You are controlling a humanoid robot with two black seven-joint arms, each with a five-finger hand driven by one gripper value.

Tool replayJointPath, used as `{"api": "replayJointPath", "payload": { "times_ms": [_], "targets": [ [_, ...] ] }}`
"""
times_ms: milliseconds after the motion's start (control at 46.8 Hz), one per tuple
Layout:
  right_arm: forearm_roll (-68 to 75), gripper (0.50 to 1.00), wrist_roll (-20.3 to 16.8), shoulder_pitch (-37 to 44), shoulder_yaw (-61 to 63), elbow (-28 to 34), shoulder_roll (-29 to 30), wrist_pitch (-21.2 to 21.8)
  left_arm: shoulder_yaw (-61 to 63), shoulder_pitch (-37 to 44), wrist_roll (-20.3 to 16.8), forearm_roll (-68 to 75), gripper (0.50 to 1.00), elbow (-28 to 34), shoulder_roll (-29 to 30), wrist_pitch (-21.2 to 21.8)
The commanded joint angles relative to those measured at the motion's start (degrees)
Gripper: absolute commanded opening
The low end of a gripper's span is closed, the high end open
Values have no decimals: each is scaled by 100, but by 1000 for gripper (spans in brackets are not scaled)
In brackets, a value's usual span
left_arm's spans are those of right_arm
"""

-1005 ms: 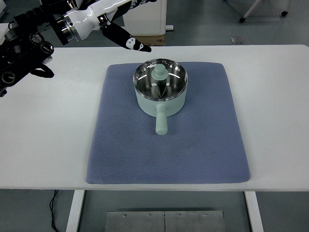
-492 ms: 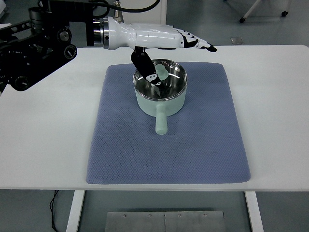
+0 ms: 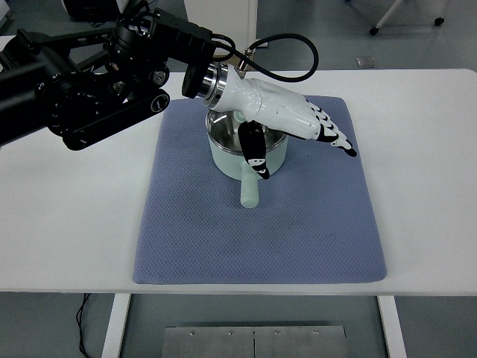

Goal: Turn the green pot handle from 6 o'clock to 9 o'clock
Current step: 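Lower the left hand onto the green pot handle nearest the robot, then push the handle with the left hand, rotating it toward the left arm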

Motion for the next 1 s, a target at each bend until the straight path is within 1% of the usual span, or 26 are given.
{"api": "replayJointPath", "payload": {
  "times_ms": [0, 128, 342, 748, 791, 898, 983],
  "targets": [
    [9, 1000, 0, 3, 0, 0, 0, 0, 116, -56, 0, 130, 1000, 0, -51, 3],
    [0, 1000, 0, 3, 0, 0, 0, 0, 310, -56, 0, 218, 1000, 0, -69, 3],
    [0, 1000, 0, 3, 0, 0, 0, 0, 459, -12, 0, 930, 1000, 9, -121, 3],
    [0, 1000, 0, 3, 0, 0, 0, 0, 1083, 41, 0, 948, 1000, 9, -130, -6],
    [0, 1000, 0, 3, 0, 0, 0, 0, 1083, 32, 0, 948, 1000, 9, -130, -32],
    [0, 1000, 0, 3, 0, 0, 0, 0, 1083, -12, 0, 948, 1000, 9, -121, -322],
    [0, 1000, 0, 3, 0, 0, 0, 0, 1083, -30, 0, 948, 1000, 9, -113, -357]
  ]
}}
